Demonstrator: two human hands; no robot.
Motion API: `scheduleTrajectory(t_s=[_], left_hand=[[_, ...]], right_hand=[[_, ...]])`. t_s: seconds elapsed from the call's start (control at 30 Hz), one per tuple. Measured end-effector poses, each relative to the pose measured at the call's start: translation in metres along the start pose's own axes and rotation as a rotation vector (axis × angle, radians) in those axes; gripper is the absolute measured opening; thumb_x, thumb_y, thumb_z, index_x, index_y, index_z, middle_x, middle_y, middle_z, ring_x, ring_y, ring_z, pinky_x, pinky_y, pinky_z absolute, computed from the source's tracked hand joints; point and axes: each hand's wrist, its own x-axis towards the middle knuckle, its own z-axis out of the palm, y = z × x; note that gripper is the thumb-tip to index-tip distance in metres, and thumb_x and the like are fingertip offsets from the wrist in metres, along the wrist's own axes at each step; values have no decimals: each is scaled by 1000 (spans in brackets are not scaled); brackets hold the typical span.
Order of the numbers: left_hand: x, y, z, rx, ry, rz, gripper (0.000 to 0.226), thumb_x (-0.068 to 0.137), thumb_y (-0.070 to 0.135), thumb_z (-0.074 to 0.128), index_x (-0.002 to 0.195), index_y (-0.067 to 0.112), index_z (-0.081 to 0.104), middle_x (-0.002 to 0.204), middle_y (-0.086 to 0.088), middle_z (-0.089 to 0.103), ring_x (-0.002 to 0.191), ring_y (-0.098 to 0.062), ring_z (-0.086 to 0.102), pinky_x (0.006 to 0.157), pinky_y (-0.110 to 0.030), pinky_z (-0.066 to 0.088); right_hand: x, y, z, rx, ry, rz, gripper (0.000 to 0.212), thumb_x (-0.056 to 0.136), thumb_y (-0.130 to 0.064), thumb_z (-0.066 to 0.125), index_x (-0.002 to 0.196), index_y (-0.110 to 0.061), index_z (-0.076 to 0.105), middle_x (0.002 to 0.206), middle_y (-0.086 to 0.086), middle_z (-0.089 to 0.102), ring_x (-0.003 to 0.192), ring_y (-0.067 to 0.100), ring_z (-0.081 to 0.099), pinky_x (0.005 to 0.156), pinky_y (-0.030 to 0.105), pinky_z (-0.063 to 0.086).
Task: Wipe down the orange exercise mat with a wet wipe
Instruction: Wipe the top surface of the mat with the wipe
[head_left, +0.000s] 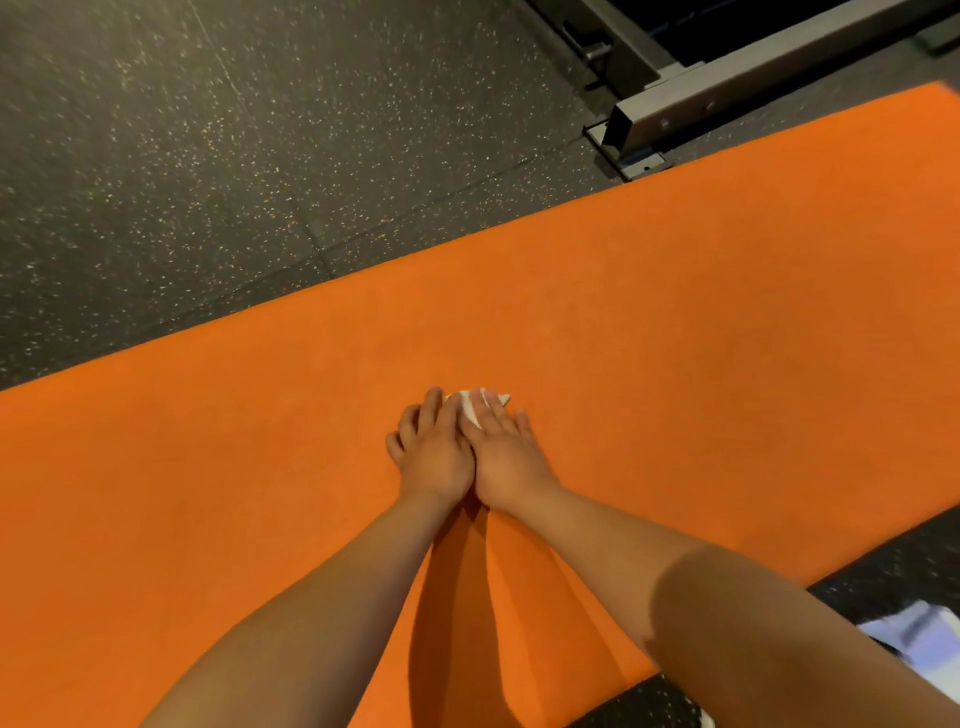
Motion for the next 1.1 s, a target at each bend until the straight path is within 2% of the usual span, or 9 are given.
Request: scheduleTrajectory(t_s=[0.07, 0.23, 0.3, 0.47, 0.67, 0.87, 0.93, 1.03, 1.1], left_hand=[[3, 1, -1, -3, -47, 5, 52, 104, 35, 37, 155, 39, 27, 168, 9, 8, 150, -24, 8, 116, -47, 11], [1, -11, 3, 56, -60, 17, 56, 105, 39, 36, 158, 39, 17, 168, 13, 1, 151, -22, 6, 117, -48, 9], [3, -9, 5, 39, -35, -2, 58, 103, 37, 40, 157, 40, 20, 167, 14, 4, 149, -22, 8, 117, -47, 9], [4, -5, 6, -26, -21, -20, 59, 102, 33, 41, 156, 39, 22, 167, 15, 5, 150, -18, 4, 118, -45, 4], [5, -2, 2, -41, -39, -23, 57, 103, 32, 40, 156, 40, 21, 167, 14, 4, 151, -20, 3, 119, -44, 2], [6, -8, 0, -35, -23, -7, 53, 103, 36, 40, 155, 39, 27, 166, 15, 10, 148, -20, 11, 118, -45, 8], [8, -10, -2, -18, -4, 5, 52, 103, 35, 42, 153, 39, 31, 165, 15, 14, 145, -22, 16, 116, -46, 13], [10, -8, -4, 25, -29, 11, 52, 103, 35, 43, 153, 40, 30, 164, 13, 15, 143, -25, 18, 114, -48, 17], [12, -5, -6, 21, -19, 0, 53, 102, 33, 45, 152, 38, 31, 162, 10, 20, 139, -27, 22, 112, -48, 19]], right_hand=[[4, 11, -2, -59, 22, -12, 62, 107, -33, 32, 162, -33, 4, 170, -4, -8, 155, 16, -15, 124, 54, -4], [28, 42, -34, 13, 92, 381, 59, 109, -35, 20, 162, -25, -3, 169, 2, -13, 155, 21, -18, 123, 56, -7], [30, 33, -31, 7, 106, 346, 60, 109, -35, 20, 162, -22, -3, 169, 7, -14, 154, 23, -20, 123, 55, -7], [22, 13, -11, -79, 14, -6, 56, 110, -39, 20, 162, -30, 2, 169, 0, -12, 154, 18, -20, 124, 51, -9], [30, 33, -29, -41, 108, 305, 59, 109, -35, 22, 162, -27, 0, 169, -1, -12, 155, 19, -17, 124, 53, -6], [19, 6, -9, -84, 11, 13, 56, 110, -35, 24, 162, -29, 4, 170, -1, -10, 155, 17, -16, 124, 53, -3], [24, 24, -20, -94, 38, 63, 55, 110, -37, 20, 162, -30, 5, 170, -3, -8, 155, 16, -15, 124, 54, -3], [29, 41, -34, 10, 79, 318, 58, 109, -36, 20, 163, -26, 1, 169, 0, -12, 155, 20, -16, 124, 53, -5], [31, 32, -32, 27, 85, 327, 60, 109, -36, 23, 163, -25, 1, 169, 6, -14, 155, 25, -17, 124, 53, -5]])
